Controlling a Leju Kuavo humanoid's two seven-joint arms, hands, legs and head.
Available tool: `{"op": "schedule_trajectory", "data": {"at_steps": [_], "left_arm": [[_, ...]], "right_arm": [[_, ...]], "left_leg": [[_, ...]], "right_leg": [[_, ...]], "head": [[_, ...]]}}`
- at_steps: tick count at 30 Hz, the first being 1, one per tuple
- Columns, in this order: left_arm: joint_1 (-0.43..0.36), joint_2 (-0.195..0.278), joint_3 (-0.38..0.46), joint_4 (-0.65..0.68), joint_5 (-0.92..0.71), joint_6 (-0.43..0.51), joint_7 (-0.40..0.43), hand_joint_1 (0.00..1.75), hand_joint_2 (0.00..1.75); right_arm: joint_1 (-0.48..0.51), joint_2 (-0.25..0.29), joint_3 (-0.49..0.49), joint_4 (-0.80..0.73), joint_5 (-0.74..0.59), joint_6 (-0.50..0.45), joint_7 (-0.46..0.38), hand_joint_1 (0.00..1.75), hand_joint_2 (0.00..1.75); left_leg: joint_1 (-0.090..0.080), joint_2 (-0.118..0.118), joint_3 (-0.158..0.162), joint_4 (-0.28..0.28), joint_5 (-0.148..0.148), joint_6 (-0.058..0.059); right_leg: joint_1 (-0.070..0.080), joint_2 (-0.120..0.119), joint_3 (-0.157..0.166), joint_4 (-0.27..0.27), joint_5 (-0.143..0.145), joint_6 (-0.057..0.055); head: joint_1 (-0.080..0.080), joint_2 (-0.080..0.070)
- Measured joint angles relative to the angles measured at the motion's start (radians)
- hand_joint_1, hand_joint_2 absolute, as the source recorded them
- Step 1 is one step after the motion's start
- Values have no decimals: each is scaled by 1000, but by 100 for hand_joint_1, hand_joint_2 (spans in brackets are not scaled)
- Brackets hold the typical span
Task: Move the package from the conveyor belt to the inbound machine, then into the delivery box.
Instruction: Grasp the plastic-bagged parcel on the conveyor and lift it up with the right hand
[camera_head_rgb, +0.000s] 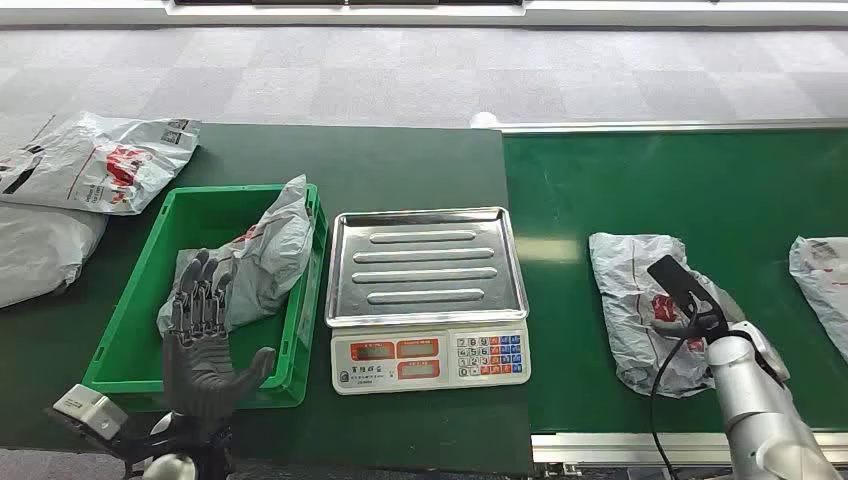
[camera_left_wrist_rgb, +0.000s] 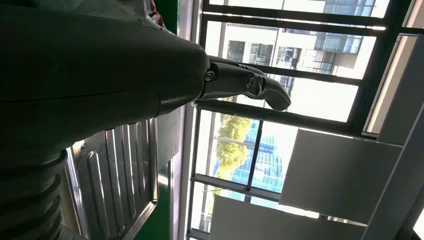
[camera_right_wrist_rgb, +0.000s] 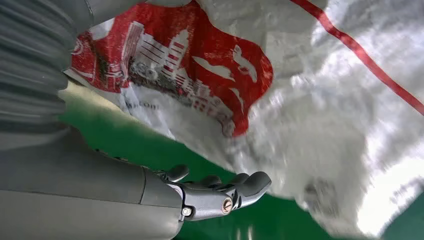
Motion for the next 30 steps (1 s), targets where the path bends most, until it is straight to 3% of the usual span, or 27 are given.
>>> {"op": "schedule_trajectory", "data": {"at_steps": [8, 12, 30], "left_arm": [[-20, 4, -6, 16, 1, 0, 18, 0, 175], [-21, 4, -6, 19, 1, 2, 20, 0, 175], [-18, 4, -6, 18, 1, 6, 35, 0, 175]], "right_arm": [[-27, -20, 40, 90, 20, 139, 33, 0, 175], [-40, -24, 51, 112, 29, 173, 46, 175, 175], [-55, -38, 64, 132, 31, 182, 41, 175, 175]], "left_leg": [[0, 0, 0, 0, 0, 0], [0, 0, 1, 0, 0, 0], [0, -2, 1, 1, 0, 0]], "right_leg": [[0, 0, 0, 0, 0, 0], [0, 0, 1, 0, 0, 0], [0, -1, 2, 0, 0, 0]], "head": [[0, 0], [0, 0], [0, 0]]}}
